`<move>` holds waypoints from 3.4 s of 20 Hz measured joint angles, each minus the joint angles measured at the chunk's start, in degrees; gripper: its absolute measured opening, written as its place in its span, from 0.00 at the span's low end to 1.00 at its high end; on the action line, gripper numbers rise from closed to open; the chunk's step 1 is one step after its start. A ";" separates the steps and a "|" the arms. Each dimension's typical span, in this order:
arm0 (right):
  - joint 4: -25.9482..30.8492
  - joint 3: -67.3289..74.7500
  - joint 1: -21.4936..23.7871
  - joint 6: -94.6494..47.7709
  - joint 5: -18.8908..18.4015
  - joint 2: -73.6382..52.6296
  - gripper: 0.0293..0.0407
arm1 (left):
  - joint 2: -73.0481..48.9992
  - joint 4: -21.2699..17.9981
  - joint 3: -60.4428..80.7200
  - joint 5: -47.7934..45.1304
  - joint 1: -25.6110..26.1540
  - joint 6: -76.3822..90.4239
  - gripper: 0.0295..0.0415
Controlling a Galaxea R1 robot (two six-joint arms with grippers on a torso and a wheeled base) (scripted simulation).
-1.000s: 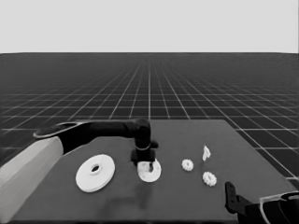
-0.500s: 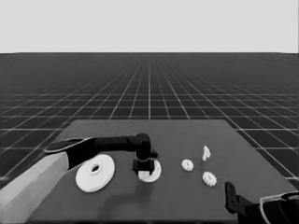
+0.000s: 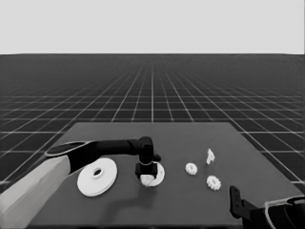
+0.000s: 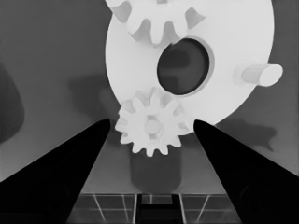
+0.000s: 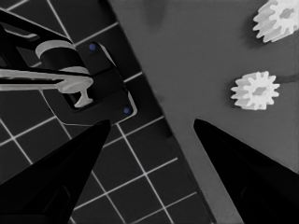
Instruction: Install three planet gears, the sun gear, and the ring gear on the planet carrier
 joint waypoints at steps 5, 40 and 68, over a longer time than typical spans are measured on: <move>0.00 0.00 0.00 0.00 0.00 0.00 0.81 | -1.04 -7.44 5.04 1.83 -7.61 -3.56 0.75; 22.08 -69.07 10.23 40.14 -11.16 46.92 0.81 | -68.84 -2.64 62.08 -48.92 -29.94 103.65 0.75; 29.61 -66.29 20.75 59.65 -20.18 65.28 0.17 | -68.84 -2.64 62.08 -48.92 -29.94 103.65 0.75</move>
